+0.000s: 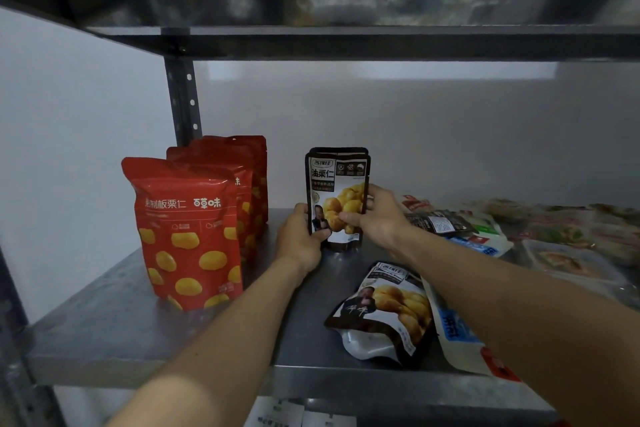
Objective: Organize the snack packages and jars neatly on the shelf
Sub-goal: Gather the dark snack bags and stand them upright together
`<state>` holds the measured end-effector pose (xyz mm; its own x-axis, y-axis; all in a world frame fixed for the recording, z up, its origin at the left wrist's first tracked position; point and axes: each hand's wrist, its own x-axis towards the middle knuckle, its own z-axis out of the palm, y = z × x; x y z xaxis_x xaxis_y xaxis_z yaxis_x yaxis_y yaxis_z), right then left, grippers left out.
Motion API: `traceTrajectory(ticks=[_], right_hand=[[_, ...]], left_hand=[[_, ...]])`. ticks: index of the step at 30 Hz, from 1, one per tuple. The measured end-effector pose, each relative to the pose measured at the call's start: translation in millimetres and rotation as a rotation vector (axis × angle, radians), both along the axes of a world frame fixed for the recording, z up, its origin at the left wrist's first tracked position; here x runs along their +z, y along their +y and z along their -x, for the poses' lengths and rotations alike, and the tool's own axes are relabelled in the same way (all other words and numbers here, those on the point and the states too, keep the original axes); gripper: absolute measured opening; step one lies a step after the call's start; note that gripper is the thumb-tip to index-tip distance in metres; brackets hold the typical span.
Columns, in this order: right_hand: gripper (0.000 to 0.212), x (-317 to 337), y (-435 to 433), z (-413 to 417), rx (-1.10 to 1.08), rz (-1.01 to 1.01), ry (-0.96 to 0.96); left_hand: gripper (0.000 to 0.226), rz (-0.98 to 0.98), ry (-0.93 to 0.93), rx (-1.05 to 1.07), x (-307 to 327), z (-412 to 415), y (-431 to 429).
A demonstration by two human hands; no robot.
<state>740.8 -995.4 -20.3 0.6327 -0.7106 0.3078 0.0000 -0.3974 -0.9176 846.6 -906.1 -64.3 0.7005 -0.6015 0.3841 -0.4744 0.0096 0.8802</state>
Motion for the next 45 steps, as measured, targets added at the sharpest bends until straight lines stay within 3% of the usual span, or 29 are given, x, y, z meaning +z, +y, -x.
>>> traceTrajectory(ticks=[10, 16, 20, 45], right_hand=[[0.046, 6, 2, 14, -0.028, 0.013, 0.099], [0.026, 5, 8, 24, -0.028, 0.036, 0.174], [0.029, 0, 5, 23, -0.035, 0.049, 0.208], [0.027, -16, -4, 8, -0.115, 0.069, 0.237]], left_hand=[[0.029, -0.028, -0.013, 0.012, 4, 5, 9], [0.028, -0.063, -0.061, -0.013, 6, 11, 13], [0.032, -0.062, -0.073, -0.019, 4, 11, 13], [0.025, -0.08, -0.103, 0.061, 5, 6, 5]])
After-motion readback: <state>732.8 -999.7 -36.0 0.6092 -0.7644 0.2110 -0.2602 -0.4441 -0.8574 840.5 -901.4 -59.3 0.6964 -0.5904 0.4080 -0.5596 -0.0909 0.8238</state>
